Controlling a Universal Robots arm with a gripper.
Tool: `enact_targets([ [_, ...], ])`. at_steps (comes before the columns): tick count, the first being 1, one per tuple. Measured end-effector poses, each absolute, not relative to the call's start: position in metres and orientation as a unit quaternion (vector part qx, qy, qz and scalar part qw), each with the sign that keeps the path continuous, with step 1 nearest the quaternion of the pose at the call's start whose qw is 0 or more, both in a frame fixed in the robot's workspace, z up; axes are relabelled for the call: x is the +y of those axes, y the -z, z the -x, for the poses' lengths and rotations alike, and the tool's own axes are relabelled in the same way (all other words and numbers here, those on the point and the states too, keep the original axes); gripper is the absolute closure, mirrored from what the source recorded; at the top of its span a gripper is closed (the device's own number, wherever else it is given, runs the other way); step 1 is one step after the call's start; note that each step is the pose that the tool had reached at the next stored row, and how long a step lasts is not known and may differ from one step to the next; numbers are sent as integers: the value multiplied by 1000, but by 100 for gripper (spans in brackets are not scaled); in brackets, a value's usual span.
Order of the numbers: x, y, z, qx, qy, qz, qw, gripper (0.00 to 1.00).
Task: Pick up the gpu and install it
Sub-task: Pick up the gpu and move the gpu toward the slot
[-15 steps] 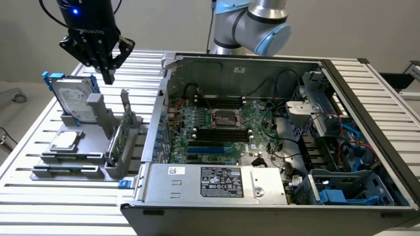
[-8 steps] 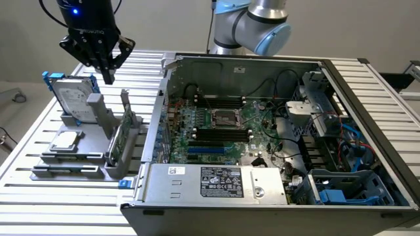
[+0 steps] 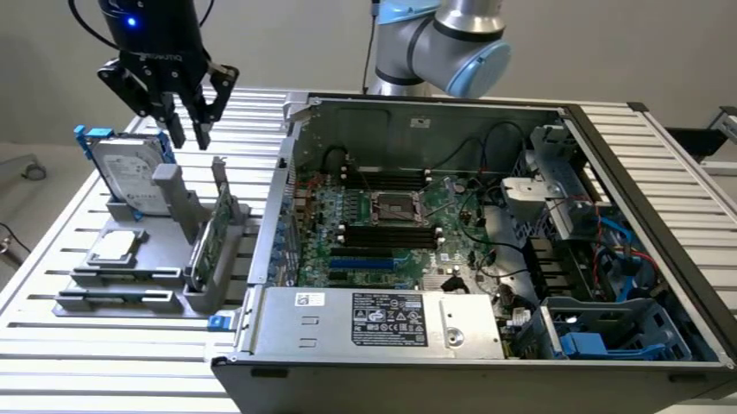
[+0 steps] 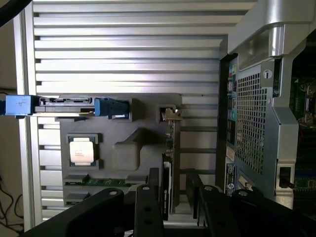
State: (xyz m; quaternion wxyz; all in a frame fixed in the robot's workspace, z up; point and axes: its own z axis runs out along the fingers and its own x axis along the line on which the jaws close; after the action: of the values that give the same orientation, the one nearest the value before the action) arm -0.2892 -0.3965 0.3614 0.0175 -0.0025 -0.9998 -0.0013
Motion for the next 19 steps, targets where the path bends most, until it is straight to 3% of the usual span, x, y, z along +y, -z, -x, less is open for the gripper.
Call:
enact_targets([
  [13,-438,-341,293,-1000,1,1,25,64],
  [15,-445,-338,293,-1000,1,0,26,62],
  [16,-447,-336,293,-1000,1,0,26,56],
  [19,-449,-331,292,-1000,1,-1,26,56],
])
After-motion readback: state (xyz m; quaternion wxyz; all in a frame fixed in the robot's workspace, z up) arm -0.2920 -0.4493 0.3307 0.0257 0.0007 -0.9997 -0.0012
